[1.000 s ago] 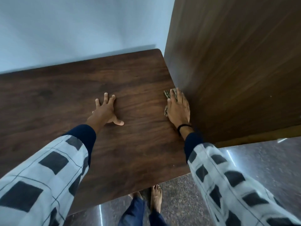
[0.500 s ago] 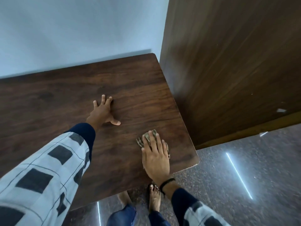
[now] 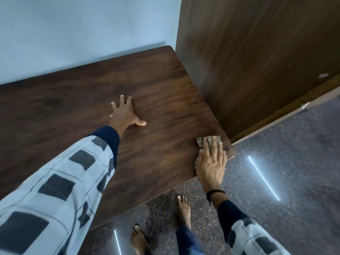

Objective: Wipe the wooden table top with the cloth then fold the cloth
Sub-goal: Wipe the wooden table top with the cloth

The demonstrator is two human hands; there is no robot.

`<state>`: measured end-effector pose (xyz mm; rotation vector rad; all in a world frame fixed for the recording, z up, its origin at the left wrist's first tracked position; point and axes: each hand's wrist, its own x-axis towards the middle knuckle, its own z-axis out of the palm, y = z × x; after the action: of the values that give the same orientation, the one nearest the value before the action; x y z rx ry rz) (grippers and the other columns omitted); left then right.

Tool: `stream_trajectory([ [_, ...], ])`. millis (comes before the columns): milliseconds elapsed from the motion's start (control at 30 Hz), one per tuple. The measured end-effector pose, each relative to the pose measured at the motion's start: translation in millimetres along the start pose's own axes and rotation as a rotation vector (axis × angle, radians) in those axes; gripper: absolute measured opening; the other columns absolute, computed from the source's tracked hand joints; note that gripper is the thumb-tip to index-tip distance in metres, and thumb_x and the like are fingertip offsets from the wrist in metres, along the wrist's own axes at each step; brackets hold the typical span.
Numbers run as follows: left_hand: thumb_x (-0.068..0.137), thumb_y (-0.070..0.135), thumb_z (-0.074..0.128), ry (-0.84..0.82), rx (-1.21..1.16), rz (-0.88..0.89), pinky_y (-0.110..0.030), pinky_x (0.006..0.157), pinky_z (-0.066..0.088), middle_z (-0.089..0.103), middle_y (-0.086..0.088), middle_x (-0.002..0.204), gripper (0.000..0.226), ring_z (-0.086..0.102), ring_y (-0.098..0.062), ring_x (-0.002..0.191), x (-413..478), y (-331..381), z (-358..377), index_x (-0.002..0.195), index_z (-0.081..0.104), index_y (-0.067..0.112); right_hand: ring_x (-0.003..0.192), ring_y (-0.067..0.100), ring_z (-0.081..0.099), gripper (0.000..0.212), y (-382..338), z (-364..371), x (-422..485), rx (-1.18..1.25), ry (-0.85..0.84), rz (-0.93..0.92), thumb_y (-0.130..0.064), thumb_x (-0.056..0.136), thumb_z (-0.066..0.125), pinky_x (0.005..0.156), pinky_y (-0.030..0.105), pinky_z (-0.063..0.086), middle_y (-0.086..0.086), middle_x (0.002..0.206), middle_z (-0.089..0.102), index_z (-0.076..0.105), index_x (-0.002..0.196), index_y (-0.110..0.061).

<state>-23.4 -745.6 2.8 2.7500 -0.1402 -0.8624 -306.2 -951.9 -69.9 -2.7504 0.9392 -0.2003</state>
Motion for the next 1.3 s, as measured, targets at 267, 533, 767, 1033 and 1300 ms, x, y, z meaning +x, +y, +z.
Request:
stream_trajectory([
  [267,0.069,0.064,0.076,0.046,0.044,0.228,-0.066,0.115,0.007,-0.009,0.002,0.165,0.114,-0.018,-0.039,0.147,-22.8,-41.9,19.0,0.157,0.012,0.029,0.156,0.024,0.018,0.049,-96.5,28.1,-99.7,0.03,-0.049,-0.195,-0.037,0.106,0.035,0.122,0.048,0.02,-0.001,0.168,0.025,0.038,0.155,-0.03],
  [533,0.056,0.063,0.086,-0.096,0.117,0.044,-0.072,0.111,0.008,-0.032,0.009,0.158,0.133,-0.019,-0.041,0.146,-70.2,-149.4,5.7,0.154,-0.002,0.045,0.152,0.028,0.029,0.045,-129.6,19.6,-117.1,0.057,-0.038,-0.081,-0.039,0.107,0.044,0.12,0.052,0.028,0.003,0.165,0.032,0.049,0.151,-0.027],
  [767,0.062,0.056,0.086,-0.109,0.088,0.057,-0.067,0.114,0.015,-0.025,0.005,0.161,0.13,-0.017,-0.043,0.147,-74.0,-152.1,11.4,0.154,-0.005,0.044,0.154,0.026,0.023,0.046,-210.8,46.2,-218.2,0.152,-0.141,-0.602,-0.038,0.108,0.037,0.12,0.051,0.029,0.001,0.165,0.031,0.044,0.152,-0.026],
  [1033,0.061,0.058,0.086,-0.042,0.081,0.079,-0.069,0.11,0.017,-0.022,0.01,0.162,0.128,-0.013,-0.038,0.149,-81.4,-154.9,15.3,0.154,0.0,0.047,0.156,0.019,0.016,0.055,-114.5,25.3,-141.5,0.006,-0.175,-0.883,-0.035,0.106,0.041,0.126,0.046,0.017,-0.003,0.169,0.018,0.03,0.159,-0.031],
  [1300,0.063,0.052,0.087,-0.048,0.054,0.073,-0.07,0.111,0.013,-0.024,0.008,0.161,0.127,-0.016,-0.038,0.148,-85.5,-150.8,12.8,0.154,-0.001,0.045,0.148,0.035,0.036,0.047,-19.5,-13.7,-44.4,0.108,-0.044,-0.312,-0.007,0.1,0.06,0.117,0.054,0.035,0.009,0.159,0.042,0.056,0.146,-0.016],
])
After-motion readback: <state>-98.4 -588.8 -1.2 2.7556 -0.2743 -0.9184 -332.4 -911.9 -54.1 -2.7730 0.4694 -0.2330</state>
